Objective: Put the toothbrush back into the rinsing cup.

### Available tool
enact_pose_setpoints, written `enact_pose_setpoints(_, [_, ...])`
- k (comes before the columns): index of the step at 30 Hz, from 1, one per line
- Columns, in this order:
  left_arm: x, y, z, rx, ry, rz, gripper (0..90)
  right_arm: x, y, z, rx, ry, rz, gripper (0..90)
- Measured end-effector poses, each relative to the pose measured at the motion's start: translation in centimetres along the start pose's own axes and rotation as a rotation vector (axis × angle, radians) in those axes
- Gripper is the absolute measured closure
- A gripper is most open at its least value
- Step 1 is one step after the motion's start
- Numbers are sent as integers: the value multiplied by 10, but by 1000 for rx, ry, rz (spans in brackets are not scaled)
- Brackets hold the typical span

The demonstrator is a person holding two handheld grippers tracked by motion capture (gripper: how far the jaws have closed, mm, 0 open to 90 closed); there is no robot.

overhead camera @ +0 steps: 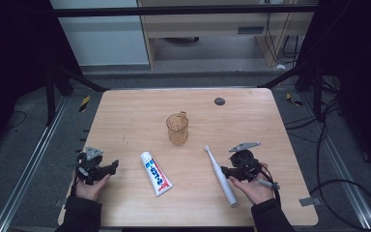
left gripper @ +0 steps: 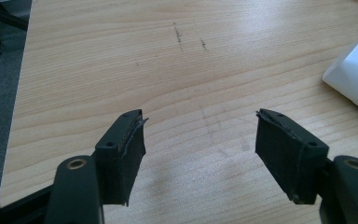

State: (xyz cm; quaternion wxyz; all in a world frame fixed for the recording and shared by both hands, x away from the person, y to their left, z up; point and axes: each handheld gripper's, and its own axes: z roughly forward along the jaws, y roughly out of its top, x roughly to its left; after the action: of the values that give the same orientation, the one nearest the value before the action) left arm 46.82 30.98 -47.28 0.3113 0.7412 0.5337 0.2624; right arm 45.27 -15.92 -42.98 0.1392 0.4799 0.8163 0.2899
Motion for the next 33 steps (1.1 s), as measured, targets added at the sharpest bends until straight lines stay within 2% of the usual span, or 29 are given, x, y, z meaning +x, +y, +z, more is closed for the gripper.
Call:
enact_pose_setpoints(3, [0, 0, 0, 4, 0, 1, 316, 4, 2, 9, 32, 0, -6, 519])
enact_pose_setpoints(15, [0, 0, 1, 6, -1, 0, 315, 14, 16, 30, 100, -6, -25, 541])
enact_pose_setpoints(25, [1, 0, 1, 8, -3, -2, 316, 14, 22, 48, 143, -20, -25, 550])
enact_pose_setpoints(33, [0, 0, 1, 11, -4, -2, 316, 11, 23, 56, 168, -28, -18, 554])
